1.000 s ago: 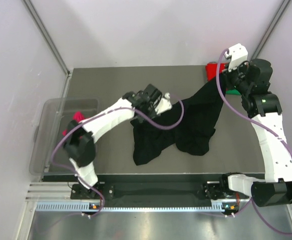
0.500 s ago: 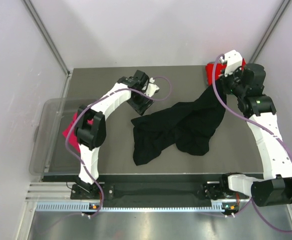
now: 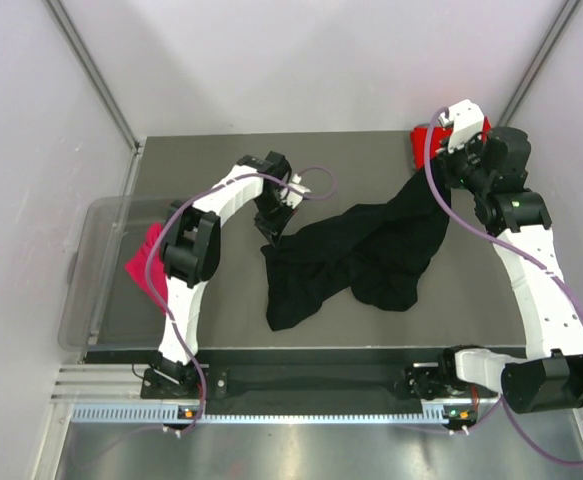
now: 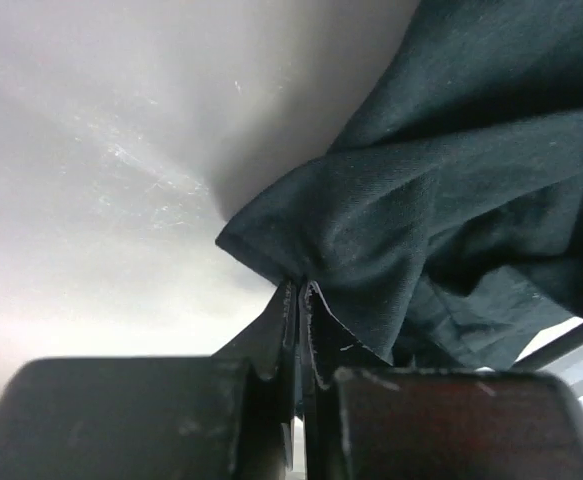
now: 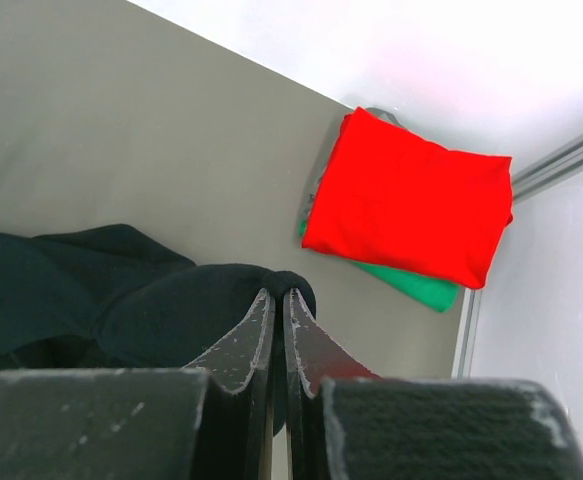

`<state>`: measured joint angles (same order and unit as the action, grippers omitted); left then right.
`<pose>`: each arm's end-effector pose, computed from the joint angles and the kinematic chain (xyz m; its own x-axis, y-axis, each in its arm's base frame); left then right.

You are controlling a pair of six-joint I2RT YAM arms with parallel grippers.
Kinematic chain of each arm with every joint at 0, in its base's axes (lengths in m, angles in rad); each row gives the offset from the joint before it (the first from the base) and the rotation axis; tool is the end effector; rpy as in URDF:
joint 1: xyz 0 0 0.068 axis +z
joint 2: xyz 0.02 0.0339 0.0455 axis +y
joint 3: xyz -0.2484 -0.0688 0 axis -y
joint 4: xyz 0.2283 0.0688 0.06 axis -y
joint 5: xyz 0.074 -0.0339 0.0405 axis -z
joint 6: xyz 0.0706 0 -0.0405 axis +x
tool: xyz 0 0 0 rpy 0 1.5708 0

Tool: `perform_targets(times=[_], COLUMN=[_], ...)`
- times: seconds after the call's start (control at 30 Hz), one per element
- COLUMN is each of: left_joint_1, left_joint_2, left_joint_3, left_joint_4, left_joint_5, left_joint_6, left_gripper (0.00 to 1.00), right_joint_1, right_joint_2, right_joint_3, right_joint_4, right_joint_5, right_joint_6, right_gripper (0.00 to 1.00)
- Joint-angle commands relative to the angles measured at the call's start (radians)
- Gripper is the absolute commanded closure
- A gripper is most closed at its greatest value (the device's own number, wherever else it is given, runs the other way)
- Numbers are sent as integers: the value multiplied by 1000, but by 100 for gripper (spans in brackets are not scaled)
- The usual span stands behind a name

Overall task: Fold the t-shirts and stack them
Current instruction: Flatten the tshirt out

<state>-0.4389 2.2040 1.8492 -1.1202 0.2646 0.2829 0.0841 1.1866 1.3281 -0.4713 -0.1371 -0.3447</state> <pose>0.3683 -0.1933 0.1492 -0.7444 0.6471 -0.1645 0.6671 0.7107 -0.2233 0.2788 0.0332 0.3888 -0.2321 -0.3555 -0.9054 -0.3086 0.9096 -0.2780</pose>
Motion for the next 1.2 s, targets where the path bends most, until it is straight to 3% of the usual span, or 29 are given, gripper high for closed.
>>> perform_targets(times=[0.0, 0.17, 0.3, 0.57, 0.8, 0.93, 1.17], left_joint_1=[0, -1, 0, -1, 0, 0, -1], left_joint_2=[-55, -160, -298, -711, -992, -1157, -1221], left_joint_3=[33, 134, 217, 18, -106, -273, -606], left_joint_4=[-12, -1, 46, 270, 241, 178, 126], left_joint_5=[12, -65, -220, -383, -315, -194, -84], left_joint_6=[-11, -1, 51, 211, 202, 214, 242], left_gripper=[100, 100, 100, 100, 100, 100, 100], right_joint_1=[-9, -9, -9, -9, -9, -10, -10], right_joint_2=[-36, -61, -85, -134, -291, -396, -495], right_joint_3=[-1, 22, 104, 275, 295, 220, -174], right_joint_4=[40, 25, 11, -29, -88, -194, -182], right_joint_5=[-12, -10, 13, 109, 131, 120, 182], right_joint_6=[7, -7, -48, -63, -76, -103, -211], right_gripper=[100, 100, 100, 100, 100, 100, 100])
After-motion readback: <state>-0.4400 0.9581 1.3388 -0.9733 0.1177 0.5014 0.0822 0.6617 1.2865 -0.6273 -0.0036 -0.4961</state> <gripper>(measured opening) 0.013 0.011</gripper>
